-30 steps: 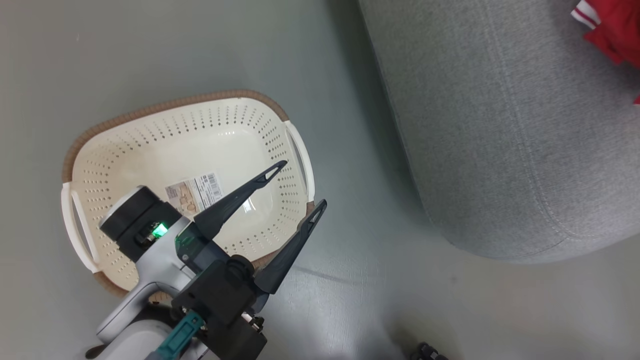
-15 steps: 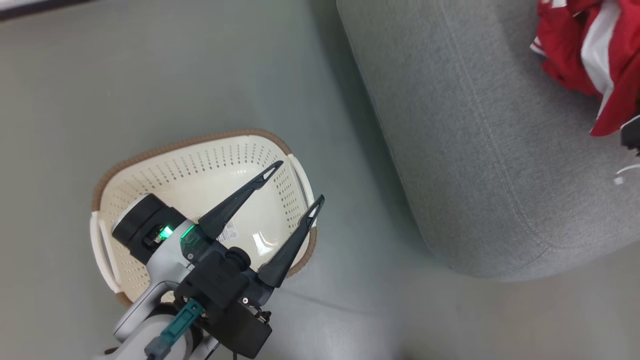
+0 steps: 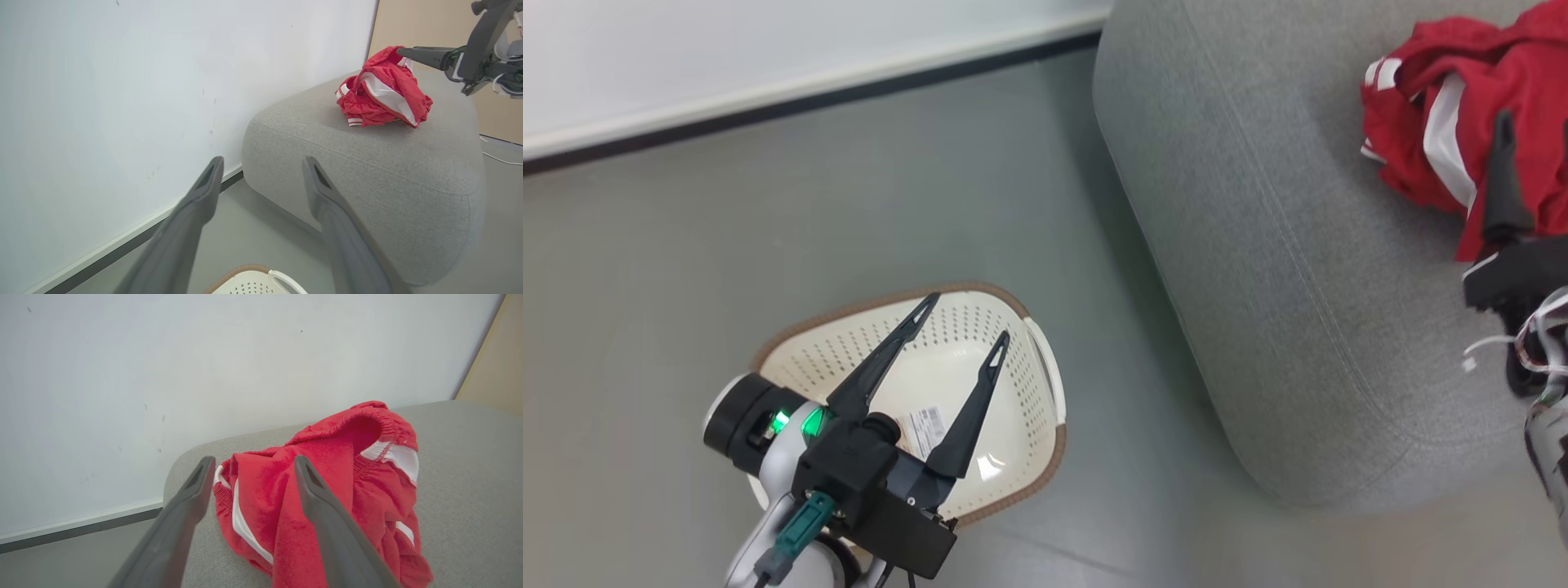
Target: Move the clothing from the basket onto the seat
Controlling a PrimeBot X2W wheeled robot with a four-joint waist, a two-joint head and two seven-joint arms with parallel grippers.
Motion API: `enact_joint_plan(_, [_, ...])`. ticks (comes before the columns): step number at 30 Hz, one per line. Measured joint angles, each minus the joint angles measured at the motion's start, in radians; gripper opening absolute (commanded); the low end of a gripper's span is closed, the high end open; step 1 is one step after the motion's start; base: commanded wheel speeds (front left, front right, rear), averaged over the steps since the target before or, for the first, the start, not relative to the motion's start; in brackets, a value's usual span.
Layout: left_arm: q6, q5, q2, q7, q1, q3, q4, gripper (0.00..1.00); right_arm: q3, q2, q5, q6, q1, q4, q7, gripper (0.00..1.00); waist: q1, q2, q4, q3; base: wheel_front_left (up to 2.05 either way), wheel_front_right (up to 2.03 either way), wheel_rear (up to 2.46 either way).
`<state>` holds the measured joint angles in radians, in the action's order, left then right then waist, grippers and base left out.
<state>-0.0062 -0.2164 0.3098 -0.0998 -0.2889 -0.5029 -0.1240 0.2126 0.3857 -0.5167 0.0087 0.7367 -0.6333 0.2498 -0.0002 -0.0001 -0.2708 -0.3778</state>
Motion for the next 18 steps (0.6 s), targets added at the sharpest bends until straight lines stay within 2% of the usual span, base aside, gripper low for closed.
enact_joint_plan(5, [0.036,-0.027,-0.024,-0.009,0.029,0.023,0.027,1.0,0.014,-0.018,0.019,-0.019,-0.09,0.111,0.002,1.0,-0.0001,0.0,0.025,0.056,0.0,0.0,0.0])
enact_joint_plan(7, [0.061,-0.038,-0.027,-0.013,0.057,0.046,0.046,1.0,0.035,-0.043,0.034,-0.028,-0.138,0.178,0.003,1.0,0.0001,-0.0001,0.043,0.086,0.0,0.0,0.0])
enact_joint_plan(18, [0.102,-0.083,-0.038,-0.017,0.128,0.127,0.088,1.0,0.117,-0.09,0.097,-0.072,-0.286,0.354,0.004,1.0,0.0001,0.0,0.124,0.169,0.0,0.0,0.0])
